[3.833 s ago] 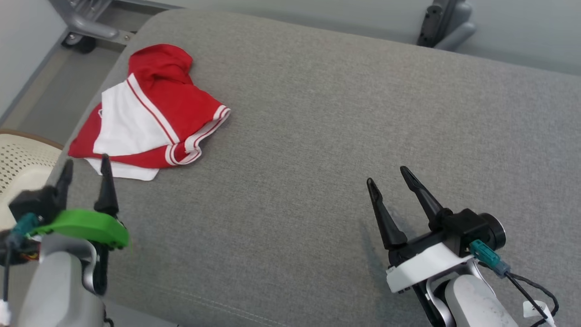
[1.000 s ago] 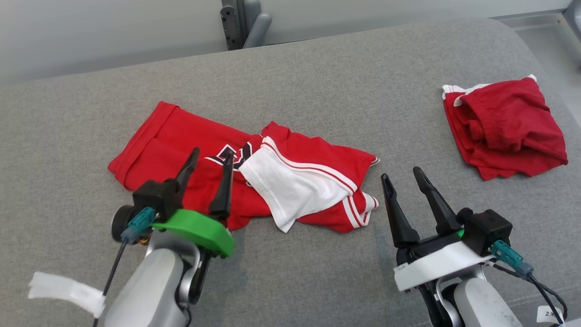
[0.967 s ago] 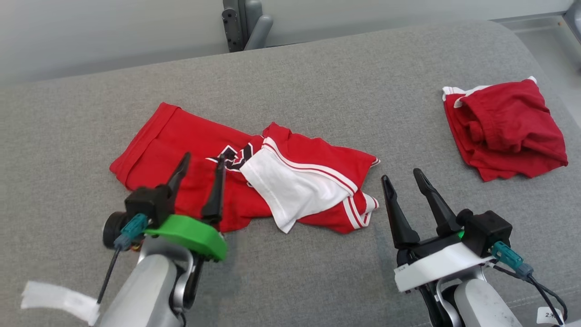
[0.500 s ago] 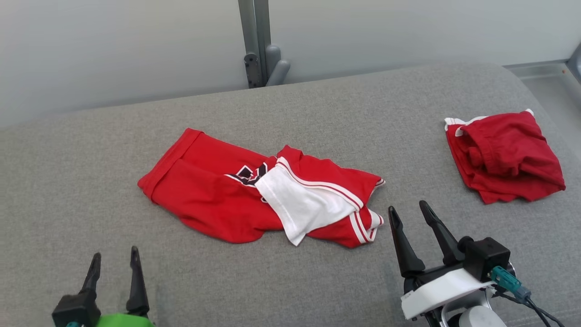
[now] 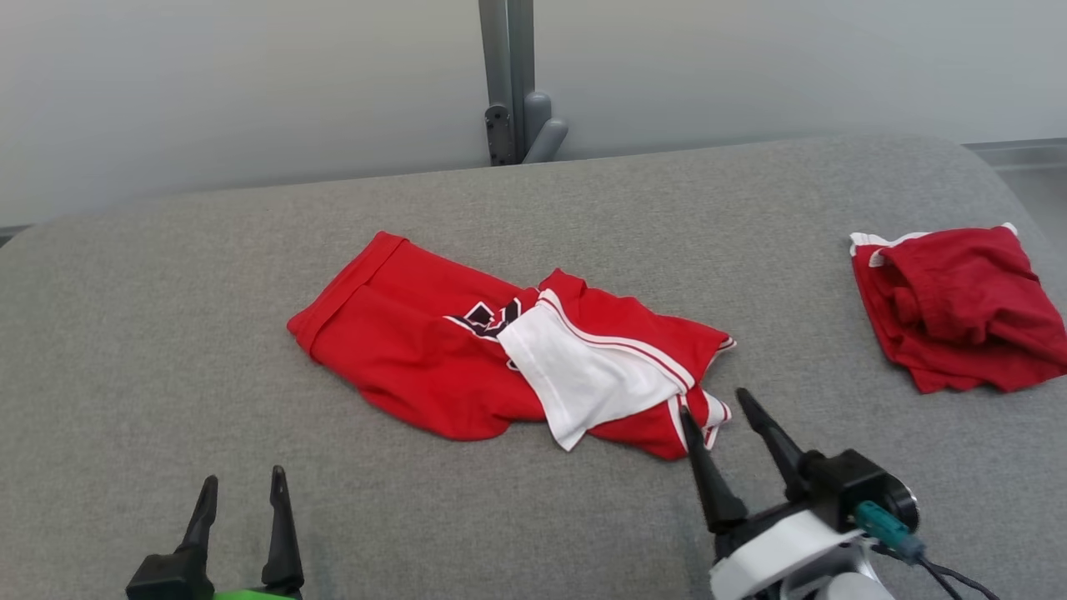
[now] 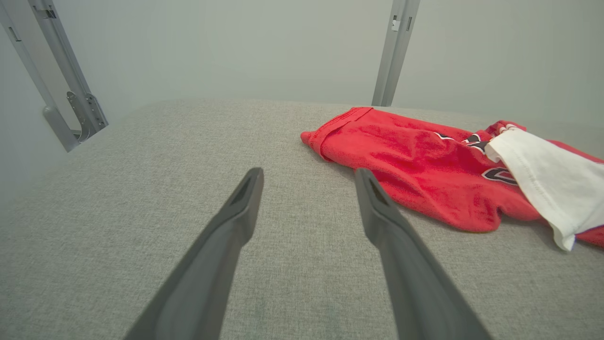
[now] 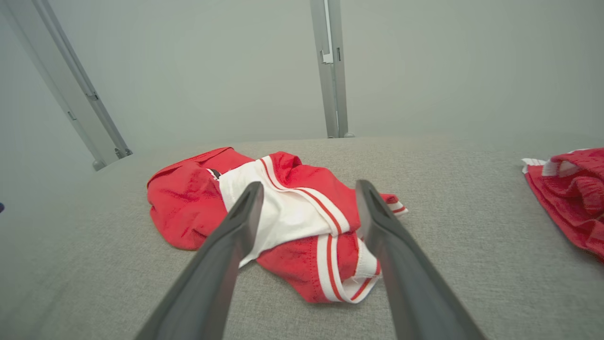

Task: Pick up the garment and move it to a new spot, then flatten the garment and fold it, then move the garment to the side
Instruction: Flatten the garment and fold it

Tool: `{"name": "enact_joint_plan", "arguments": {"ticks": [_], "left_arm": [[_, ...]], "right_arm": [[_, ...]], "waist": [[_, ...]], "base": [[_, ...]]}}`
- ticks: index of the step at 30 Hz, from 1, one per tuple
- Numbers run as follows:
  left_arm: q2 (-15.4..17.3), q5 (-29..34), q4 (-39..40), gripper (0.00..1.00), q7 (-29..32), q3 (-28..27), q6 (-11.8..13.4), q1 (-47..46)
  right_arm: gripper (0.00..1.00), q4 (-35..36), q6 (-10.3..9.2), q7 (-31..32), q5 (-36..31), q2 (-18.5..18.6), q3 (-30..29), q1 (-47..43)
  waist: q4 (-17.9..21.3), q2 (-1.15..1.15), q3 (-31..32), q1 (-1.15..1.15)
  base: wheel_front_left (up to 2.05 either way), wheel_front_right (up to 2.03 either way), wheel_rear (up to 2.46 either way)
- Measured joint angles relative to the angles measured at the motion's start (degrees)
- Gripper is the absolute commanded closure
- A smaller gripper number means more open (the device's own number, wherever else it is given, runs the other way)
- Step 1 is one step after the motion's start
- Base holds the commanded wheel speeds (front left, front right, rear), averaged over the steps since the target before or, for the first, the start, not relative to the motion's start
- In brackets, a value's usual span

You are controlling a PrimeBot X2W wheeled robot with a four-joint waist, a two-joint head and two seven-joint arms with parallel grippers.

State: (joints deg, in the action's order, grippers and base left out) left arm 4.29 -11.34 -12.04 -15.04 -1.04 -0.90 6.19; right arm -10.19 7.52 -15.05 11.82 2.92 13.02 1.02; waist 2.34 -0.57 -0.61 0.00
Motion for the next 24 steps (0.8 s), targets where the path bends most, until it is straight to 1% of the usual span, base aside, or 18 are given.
{"name": "enact_joint_plan", "arguments": {"ticks": [6,9,11,12,15,16,20,24], "left_arm": [[-1.2,0.6,-1.9,0.0,0.0,1.9,-1.7,-2.4],[-1.3,0.7,-3.0,0.0,0.0,2.9,-2.2,-3.2],[-1.4,0.7,-3.3,0.0,0.0,3.1,-2.5,-3.6],[-1.4,0.6,-3.5,0.0,0.0,3.5,-2.7,-3.8],[-1.4,-0.4,-3.5,0.0,0.0,3.9,-2.6,-4.0],[-1.4,-0.4,-3.5,0.0,0.0,3.9,-2.6,-4.0],[-1.4,-1.4,-3.4,0.0,0.0,4.9,-2.1,-4.4],[-1.4,-2.1,-3.3,0.0,0.0,5.5,-1.6,-4.7]], "right_arm": [[0.0,-6.7,0.0,0.0,-4.2,-0.1,8.8,6.9],[0.0,-11.5,0.0,0.3,-5.6,-0.1,10.5,9.5],[0.0,-14.5,0.0,0.4,-6.5,-0.1,10.8,10.9],[0.0,-17.1,0.0,0.4,-7.5,-0.1,10.3,12.1],[0.0,-20.5,0.0,0.4,-8.7,-0.1,9.6,13.5],[0.0,-20.5,0.0,0.4,-8.7,-0.1,9.6,13.5],[0.0,-23.9,0.0,0.4,-10.7,-0.1,7.4,15.0],[0.0,-25.5,0.0,0.3,-12.4,-0.1,5.2,15.7]], "waist": [[-3.4,0.0,-2.0,0.0],[-5.8,0.0,-2.9,0.0],[-7.6,0.0,-3.4,0.0],[-9.4,0.0,-3.9,0.0],[-11.9,0.0,-4.8,0.0],[-11.9,0.0,-4.8,0.0],[-14.5,0.0,-6.4,0.0],[-15.8,0.0,-8.2,0.0]], "base": [[0.0,0.0,0.0],[0.0,0.0,0.0],[0.0,0.0,0.0],[0.0,0.0,0.0],[0.0,0.0,0.0],[0.0,0.0,0.0],[0.0,0.0,0.0],[0.0,0.0,0.0]]}}
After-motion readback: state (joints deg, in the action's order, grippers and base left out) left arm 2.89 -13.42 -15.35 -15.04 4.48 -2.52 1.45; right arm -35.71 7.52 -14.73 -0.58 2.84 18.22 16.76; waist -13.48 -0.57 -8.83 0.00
